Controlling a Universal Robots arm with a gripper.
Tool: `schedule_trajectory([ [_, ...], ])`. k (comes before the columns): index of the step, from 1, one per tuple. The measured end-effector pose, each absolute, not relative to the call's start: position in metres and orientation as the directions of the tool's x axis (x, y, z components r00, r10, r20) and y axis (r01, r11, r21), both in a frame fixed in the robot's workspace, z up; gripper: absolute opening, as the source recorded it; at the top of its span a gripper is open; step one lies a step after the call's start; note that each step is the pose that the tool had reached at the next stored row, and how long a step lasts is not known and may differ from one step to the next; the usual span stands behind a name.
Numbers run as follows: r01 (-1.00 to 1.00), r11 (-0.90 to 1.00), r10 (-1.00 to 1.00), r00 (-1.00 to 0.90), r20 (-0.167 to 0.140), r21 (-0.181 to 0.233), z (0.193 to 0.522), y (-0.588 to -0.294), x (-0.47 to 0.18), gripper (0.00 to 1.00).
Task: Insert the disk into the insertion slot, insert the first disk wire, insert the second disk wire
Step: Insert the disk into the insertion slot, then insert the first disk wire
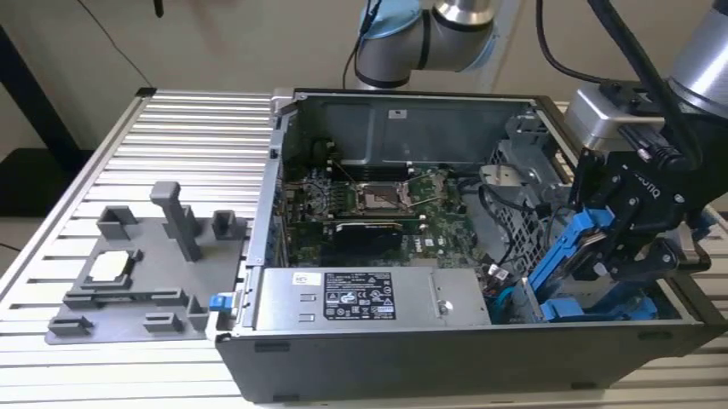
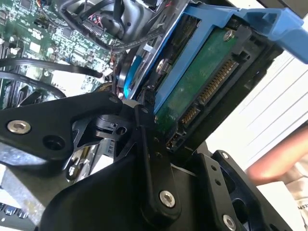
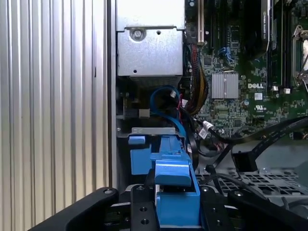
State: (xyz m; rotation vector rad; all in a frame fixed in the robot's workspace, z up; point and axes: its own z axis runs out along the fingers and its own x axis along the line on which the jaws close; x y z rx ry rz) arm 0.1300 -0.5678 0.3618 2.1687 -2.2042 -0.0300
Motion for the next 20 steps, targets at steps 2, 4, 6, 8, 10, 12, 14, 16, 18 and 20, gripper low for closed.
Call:
schedule_trajectory([
  [2,-0.999,0.017,-1.0,-0.016,0.022,0.048,0.3593,-0.5678,0.13,0.33],
  [4,-0.999,0.017,-1.0,-0.016,0.022,0.048,0.3567,-0.5678,0.13,0.33],
  [6,-0.999,0.017,-1.0,-0.016,0.022,0.048,0.3549,-0.5678,0.13,0.33],
  [8,-0.999,0.017,-1.0,-0.016,0.022,0.048,0.3545,-0.5678,0.13,0.33],
  [10,-0.999,0.017,-1.0,-0.016,0.022,0.048,0.3544,-0.5678,0.13,0.33],
  [12,-0.999,0.017,-1.0,-0.016,0.022,0.048,0.3544,-0.5678,0.13,0.33],
  [14,-0.999,0.017,-1.0,-0.016,0.022,0.048,0.3544,-0.5678,0.13,0.34],
  [16,-0.999,0.017,-1.0,-0.016,0.022,0.048,0.3543,-0.5678,0.13,0.4],
  [18,-0.999,0.017,-1.0,-0.016,0.022,0.048,0.3551,-0.5678,0.13,0.46],
  [20,-0.999,0.017,-1.0,-0.016,0.022,0.048,0.3592,-0.5678,0.13,0.53],
])
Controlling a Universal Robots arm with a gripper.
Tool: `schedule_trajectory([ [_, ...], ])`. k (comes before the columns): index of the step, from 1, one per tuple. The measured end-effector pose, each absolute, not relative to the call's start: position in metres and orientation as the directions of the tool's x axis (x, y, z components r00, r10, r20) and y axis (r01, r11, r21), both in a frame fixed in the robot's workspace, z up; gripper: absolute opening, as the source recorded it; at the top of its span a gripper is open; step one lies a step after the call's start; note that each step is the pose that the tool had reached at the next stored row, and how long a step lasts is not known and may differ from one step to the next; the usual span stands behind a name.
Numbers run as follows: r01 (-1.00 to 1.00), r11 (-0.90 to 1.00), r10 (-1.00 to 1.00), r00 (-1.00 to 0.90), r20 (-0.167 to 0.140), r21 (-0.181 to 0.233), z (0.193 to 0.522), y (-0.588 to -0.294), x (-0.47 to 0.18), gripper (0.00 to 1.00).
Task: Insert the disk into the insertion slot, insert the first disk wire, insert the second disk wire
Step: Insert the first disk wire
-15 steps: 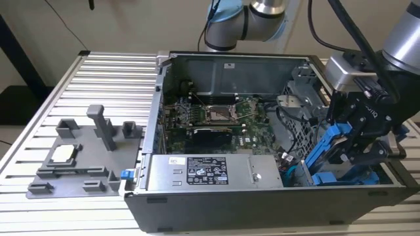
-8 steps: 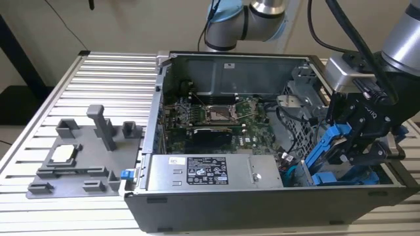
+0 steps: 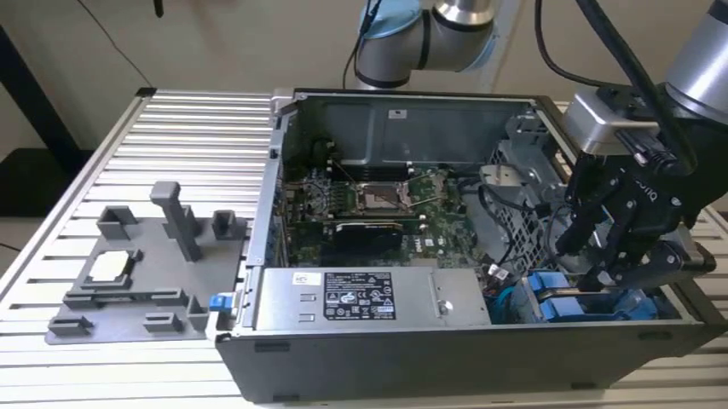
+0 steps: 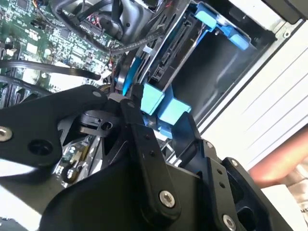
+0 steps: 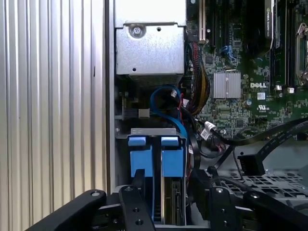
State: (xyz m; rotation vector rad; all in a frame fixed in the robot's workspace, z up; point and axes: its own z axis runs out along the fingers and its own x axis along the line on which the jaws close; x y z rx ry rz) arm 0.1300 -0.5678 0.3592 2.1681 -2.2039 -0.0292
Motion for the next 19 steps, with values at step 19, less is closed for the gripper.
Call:
schedule_trajectory([
  [19,-1.0,0.016,-0.996,-0.015,-0.086,-0.015,0.378,-0.567,0.13,0.53],
])
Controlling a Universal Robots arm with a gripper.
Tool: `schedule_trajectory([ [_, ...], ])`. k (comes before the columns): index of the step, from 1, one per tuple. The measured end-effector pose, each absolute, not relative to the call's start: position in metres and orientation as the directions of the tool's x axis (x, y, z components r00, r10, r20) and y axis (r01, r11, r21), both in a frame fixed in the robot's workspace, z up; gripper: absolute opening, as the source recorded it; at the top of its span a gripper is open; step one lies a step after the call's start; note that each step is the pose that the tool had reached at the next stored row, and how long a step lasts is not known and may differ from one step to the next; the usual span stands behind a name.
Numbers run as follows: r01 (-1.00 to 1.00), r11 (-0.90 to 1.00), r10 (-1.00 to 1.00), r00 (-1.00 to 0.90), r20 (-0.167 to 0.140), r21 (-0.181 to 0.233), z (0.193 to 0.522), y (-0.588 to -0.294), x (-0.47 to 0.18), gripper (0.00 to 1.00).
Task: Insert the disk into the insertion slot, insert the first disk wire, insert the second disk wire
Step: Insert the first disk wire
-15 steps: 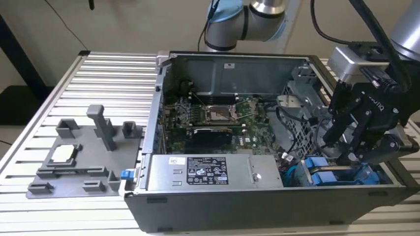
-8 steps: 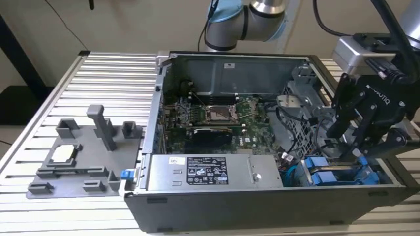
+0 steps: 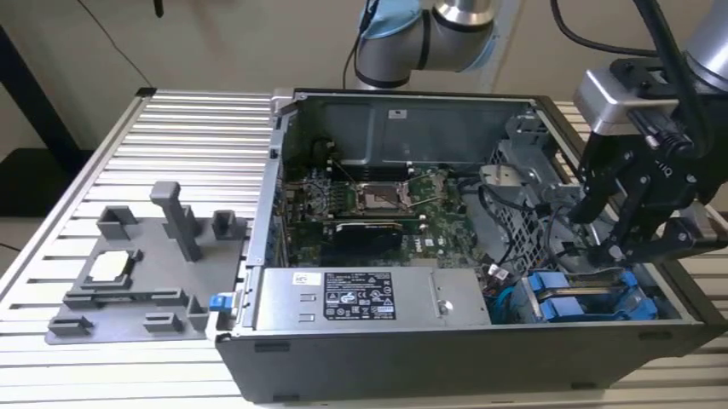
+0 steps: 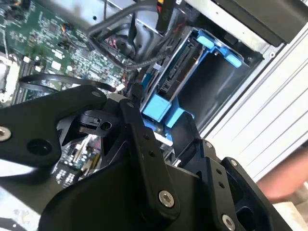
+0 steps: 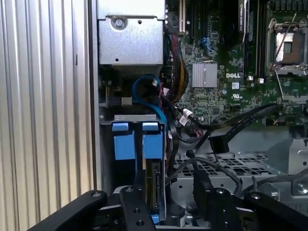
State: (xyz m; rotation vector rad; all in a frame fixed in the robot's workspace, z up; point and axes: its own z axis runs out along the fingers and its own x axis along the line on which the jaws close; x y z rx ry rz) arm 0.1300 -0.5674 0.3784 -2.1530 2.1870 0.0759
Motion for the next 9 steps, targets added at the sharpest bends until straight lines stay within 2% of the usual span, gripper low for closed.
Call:
schedule_trajectory([
  [3,-1.0,0.014,-0.994,-0.012,-0.107,-0.017,0.378,-0.567,0.132,0.53],
  [9,-1.0,-0.008,-0.994,0.01,-0.108,-0.017,0.378,-0.567,0.142,0.53],
])
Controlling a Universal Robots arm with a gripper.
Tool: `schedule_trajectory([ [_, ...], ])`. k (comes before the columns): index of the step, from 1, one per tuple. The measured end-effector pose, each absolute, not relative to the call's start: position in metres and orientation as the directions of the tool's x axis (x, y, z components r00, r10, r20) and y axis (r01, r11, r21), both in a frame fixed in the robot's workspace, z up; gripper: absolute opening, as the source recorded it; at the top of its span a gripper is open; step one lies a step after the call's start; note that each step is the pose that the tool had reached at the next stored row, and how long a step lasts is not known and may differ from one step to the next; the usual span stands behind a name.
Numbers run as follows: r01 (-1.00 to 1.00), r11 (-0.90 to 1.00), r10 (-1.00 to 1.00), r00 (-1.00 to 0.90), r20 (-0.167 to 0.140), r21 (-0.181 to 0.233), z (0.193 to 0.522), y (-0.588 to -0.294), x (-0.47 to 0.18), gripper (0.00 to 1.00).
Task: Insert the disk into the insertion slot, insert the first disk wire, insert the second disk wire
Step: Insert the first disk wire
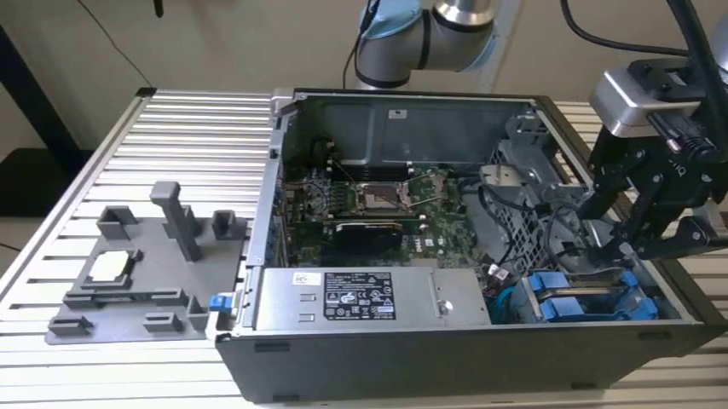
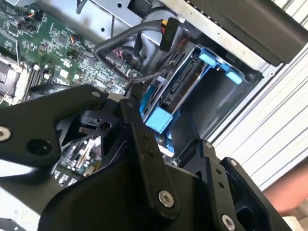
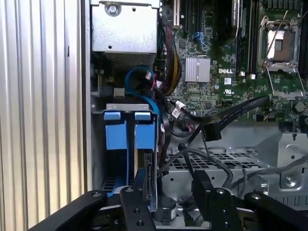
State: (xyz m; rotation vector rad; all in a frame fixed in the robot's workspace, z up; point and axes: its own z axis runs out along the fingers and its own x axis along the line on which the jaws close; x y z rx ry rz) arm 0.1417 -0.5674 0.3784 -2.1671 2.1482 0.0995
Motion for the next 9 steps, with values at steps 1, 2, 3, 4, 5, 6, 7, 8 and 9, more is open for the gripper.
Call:
schedule_trajectory([
  [1,-1.0,-0.012,-0.994,0.014,-0.108,-0.017,0.3785,-0.5674,0.143,0.53],
  [2,-1.0,-0.017,-0.994,0.019,-0.108,-0.017,0.3784,-0.5673,0.1443,0.53],
  [3,-1.0,-0.022,-0.994,0.023,-0.108,-0.017,0.3785,-0.5673,0.1455,0.53],
  [4,-1.0,-0.026,-0.994,0.028,-0.108,-0.017,0.3785,-0.5673,0.1466,0.53],
  [5,-0.999,-0.031,-0.994,0.033,-0.108,-0.017,0.3784,-0.5673,0.1477,0.53],
  [6,-0.999,-0.037,-0.993,0.039,-0.108,-0.017,0.3784,-0.5673,0.149,0.53],
  [7,-0.999,-0.042,-0.993,0.044,-0.108,-0.017,0.3784,-0.5672,0.15,0.53],
  [8,-0.999,-0.047,-0.993,0.049,-0.108,-0.017,0.3785,-0.5672,0.1511,0.53],
  [9,-0.999,-0.052,-0.993,0.054,-0.108,-0.017,0.3784,-0.5672,0.1523,0.53],
])
